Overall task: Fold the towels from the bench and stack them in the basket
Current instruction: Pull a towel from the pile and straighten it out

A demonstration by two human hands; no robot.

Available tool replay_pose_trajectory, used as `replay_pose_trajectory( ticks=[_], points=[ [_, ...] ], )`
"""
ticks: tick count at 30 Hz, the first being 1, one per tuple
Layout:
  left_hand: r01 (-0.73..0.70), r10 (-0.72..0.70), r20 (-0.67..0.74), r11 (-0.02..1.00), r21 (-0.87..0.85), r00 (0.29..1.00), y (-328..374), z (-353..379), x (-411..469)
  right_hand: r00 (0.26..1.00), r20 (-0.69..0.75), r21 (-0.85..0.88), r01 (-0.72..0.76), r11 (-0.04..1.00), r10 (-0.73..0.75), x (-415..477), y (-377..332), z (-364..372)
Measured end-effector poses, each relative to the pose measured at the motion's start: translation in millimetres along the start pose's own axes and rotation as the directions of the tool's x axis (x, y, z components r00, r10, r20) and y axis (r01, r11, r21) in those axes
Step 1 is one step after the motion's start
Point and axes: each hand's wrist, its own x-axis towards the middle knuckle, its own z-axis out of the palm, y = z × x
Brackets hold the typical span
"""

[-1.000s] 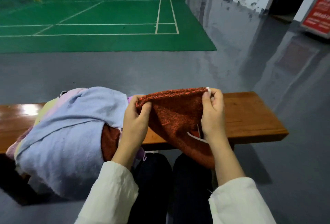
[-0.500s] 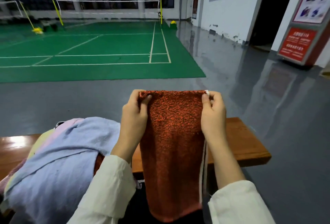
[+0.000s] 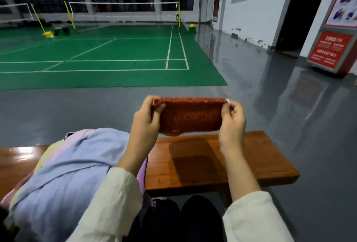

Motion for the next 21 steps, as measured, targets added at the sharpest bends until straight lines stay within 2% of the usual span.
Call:
replay_pose_trajectory(
  ticks=[6, 10, 12, 14, 16, 18, 21],
  points=[
    [0.241, -0.248, 0.079, 0.966, 0.095, 0.965, -73.1, 11.0, -97.4, 0.985, 0.051, -0.099, -0.157, 0.983, 0.162, -67.0, 88.9, -23.0],
    [0.317, -0.323, 0.096, 0.946, 0.074, 0.942, -86.5, 12.8, -123.9, 0.945, 0.093, -0.084, -0.306, 0.948, 0.313, -91.8, 117.0, -38.3],
    [0.347, -0.352, 0.095, 0.935, 0.070, 0.931, -91.5, 11.9, -127.1, 0.893, 0.175, -0.086, -0.406, 0.910, 0.415, -96.2, 123.1, -45.4],
    [0.362, -0.368, 0.093, 0.929, 0.077, 0.925, -97.8, 10.8, -128.9, 0.796, 0.316, -0.109, -0.511, 0.853, 0.517, -102.1, 128.2, -50.9],
    [0.372, -0.382, 0.112, 0.922, 0.106, 0.917, -103.4, 10.3, -130.6, 0.721, 0.419, -0.161, -0.539, 0.827, 0.551, -109.8, 135.6, -54.5],
    [0.407, -0.425, 0.166, 0.904, 0.131, 0.890, -107.2, 11.9, -134.1, 0.740, 0.421, -0.217, -0.480, 0.850, 0.525, -114.8, 145.7, -55.6],
    [0.524, -0.521, 0.261, 0.849, 0.065, 0.812, -117.0, 13.6, -145.2, 0.819, 0.346, -0.222, -0.402, 0.888, 0.457, -116.5, 156.9, -50.5]
  ],
)
